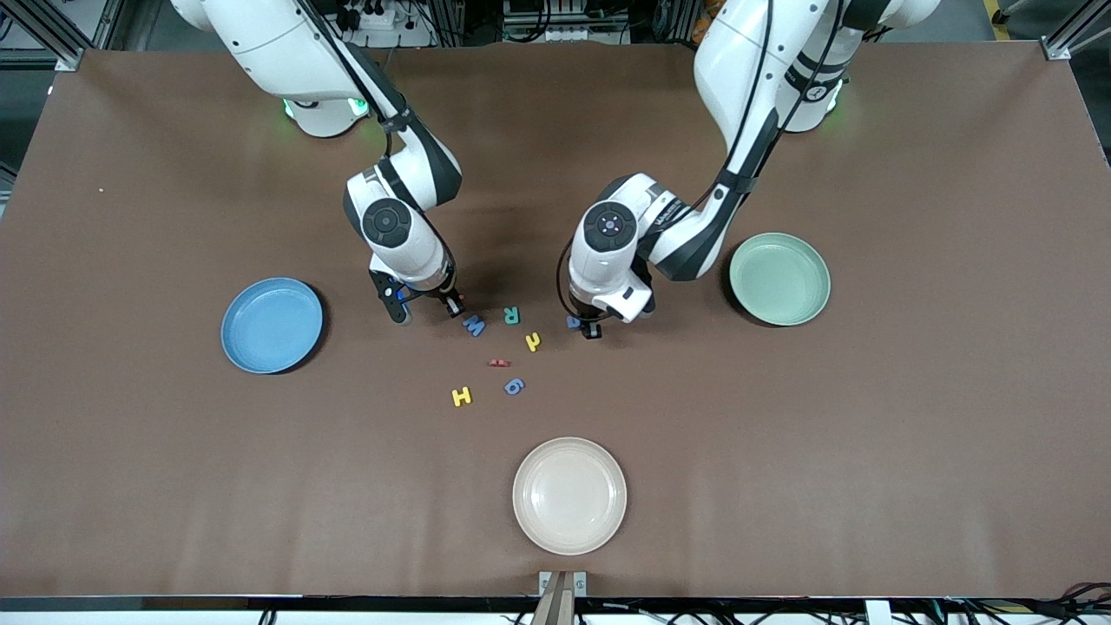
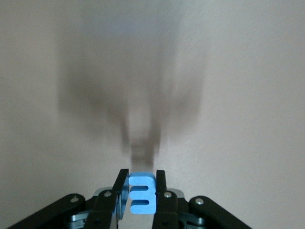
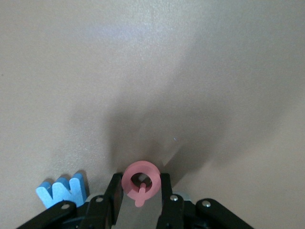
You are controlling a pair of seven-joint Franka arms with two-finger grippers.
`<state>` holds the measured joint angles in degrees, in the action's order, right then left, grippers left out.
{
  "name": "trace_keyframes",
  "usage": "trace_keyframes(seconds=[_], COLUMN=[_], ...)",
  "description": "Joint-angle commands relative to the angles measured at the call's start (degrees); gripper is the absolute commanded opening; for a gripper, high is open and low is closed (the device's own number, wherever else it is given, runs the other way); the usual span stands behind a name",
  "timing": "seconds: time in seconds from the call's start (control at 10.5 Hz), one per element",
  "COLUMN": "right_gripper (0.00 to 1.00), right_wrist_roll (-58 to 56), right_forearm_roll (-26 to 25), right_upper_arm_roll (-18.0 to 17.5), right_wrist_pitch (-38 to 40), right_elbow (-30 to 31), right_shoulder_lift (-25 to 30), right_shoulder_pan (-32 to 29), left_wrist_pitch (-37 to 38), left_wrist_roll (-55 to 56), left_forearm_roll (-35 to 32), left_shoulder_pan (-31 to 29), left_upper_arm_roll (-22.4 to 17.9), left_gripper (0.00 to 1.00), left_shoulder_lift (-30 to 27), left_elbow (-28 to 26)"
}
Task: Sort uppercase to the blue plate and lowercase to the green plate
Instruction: 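Drop the Q on the blue plate while the left gripper drops m on green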
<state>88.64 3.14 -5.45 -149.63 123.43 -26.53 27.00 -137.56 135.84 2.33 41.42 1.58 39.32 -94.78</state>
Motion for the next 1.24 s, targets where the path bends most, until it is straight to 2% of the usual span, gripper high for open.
trace_keyframes(seconds=[0.0,0.29,0.57,0.86,1.15], right_gripper=[0.00,0.00,0.00,0.00,0.00], right_wrist_roll=[0.9,-0.9,-7.8,-14.6,-23.7], right_forearm_roll=[-3.9,-10.2,-11.7,-16.8,-21.1], right_upper_arm_roll=[0.2,0.2,0.2,0.2,0.2], right_wrist_pitch=[1.8,10.4,17.6,19.9,20.1], right_elbow=[0.7,0.3,0.3,0.4,0.4], right_shoulder_lift=[3.2,8.1,10.2,9.6,9.4], right_shoulder_pan=[-1.1,-5.5,-12.2,-21.4,-29.3], left_wrist_pitch=[1.3,1.3,1.3,1.3,1.1], left_wrist_roll=[-8.1,-20.6,-36.6,-54.3,-65.7], left_forearm_roll=[0.4,0.3,0.3,0.2,-1.1], left_shoulder_pan=[-2.9,-8.9,-17.4,-26.8,-32.2], left_upper_arm_roll=[-0.3,-0.2,0.2,1.1,1.1], left_gripper=[0.00,0.00,0.00,0.00,0.00], left_shoulder_lift=[-7.5,-14.2,-22.7,-29.8,-31.3], left_elbow=[-8.3,-17.5,-28.2,-38.6,-43.5])
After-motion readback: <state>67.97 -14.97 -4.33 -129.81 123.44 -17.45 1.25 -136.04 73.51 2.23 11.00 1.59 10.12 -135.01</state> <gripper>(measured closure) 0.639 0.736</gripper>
